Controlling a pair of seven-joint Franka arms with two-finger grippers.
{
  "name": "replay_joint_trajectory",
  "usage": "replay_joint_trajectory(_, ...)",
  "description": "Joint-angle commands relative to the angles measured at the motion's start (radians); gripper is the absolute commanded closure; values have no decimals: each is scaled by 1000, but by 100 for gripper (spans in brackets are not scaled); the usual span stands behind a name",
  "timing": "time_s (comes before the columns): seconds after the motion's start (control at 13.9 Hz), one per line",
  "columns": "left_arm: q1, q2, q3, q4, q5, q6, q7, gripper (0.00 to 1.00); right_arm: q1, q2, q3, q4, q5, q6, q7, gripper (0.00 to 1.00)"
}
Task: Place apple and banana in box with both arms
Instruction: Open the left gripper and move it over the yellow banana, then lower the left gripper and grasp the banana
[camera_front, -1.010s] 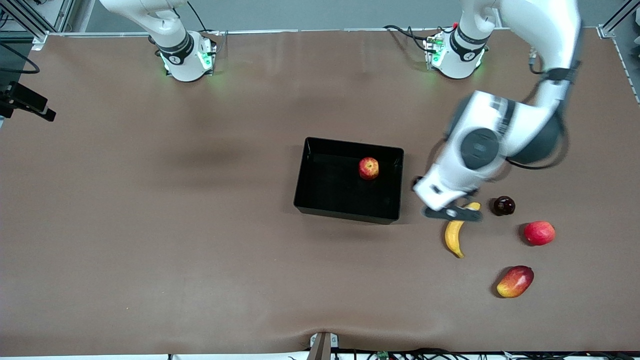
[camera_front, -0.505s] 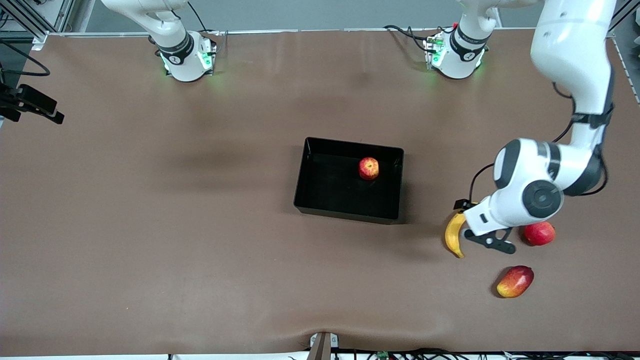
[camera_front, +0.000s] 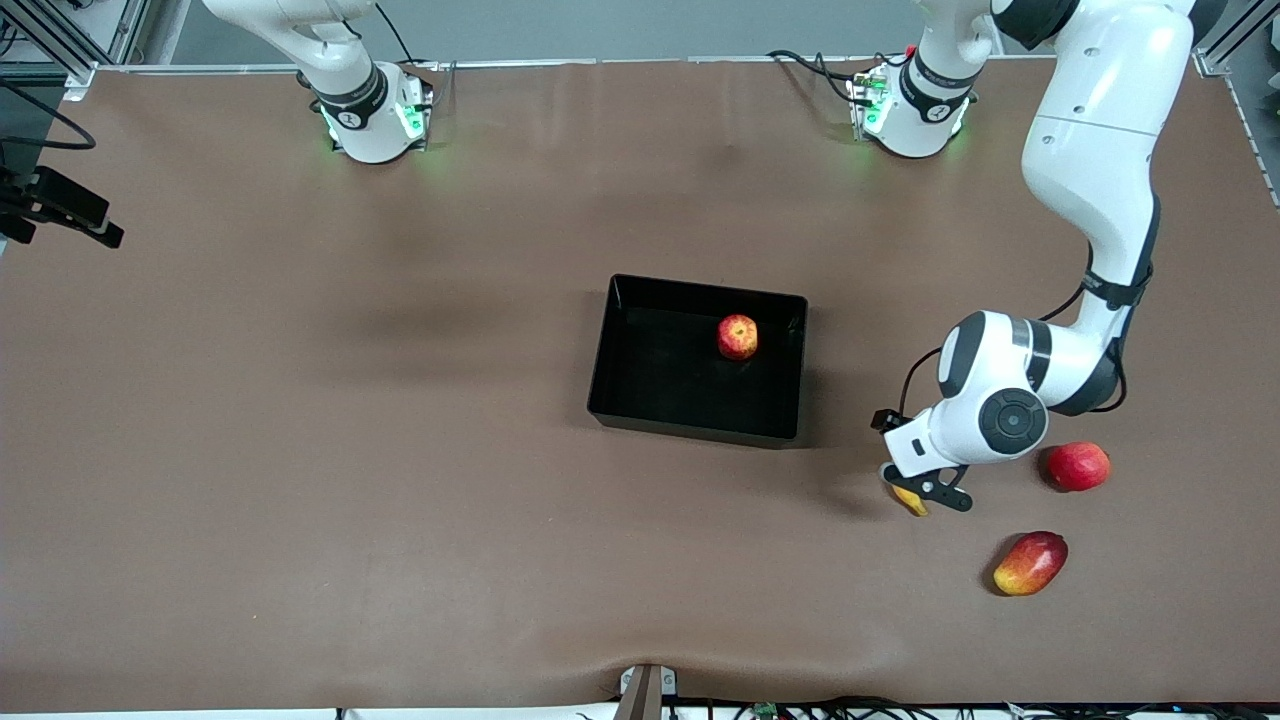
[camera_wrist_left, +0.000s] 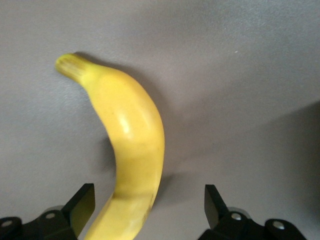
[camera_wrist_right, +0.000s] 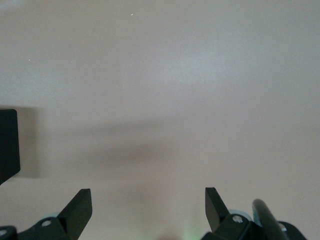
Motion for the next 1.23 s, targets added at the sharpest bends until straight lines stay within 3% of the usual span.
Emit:
replay_joint_trajectory(0.0,1,-11,-1,-24,22,32,11,64,-22,13,16,24,-17,-5,-9,0)
replay_joint_trajectory(0.14,1,-18,-2,-22,22,31,10,100,-22,13,16,24,-20,-5,-9,0)
replay_joint_trajectory(0.65,-10,-165,-16,-10,9,-78,0,100,-24,13,15,20,-14,-7,-7,0)
replay_joint_trajectory(0.87,-10,-217,-111,43,6,-192,-71,100,-25,13,15,20,-14,-7,-7,0)
replay_joint_trajectory(1.15,-20,-227,-293,76,17,-244,-382,100,-24,13,15,20,-12,-7,-7,0)
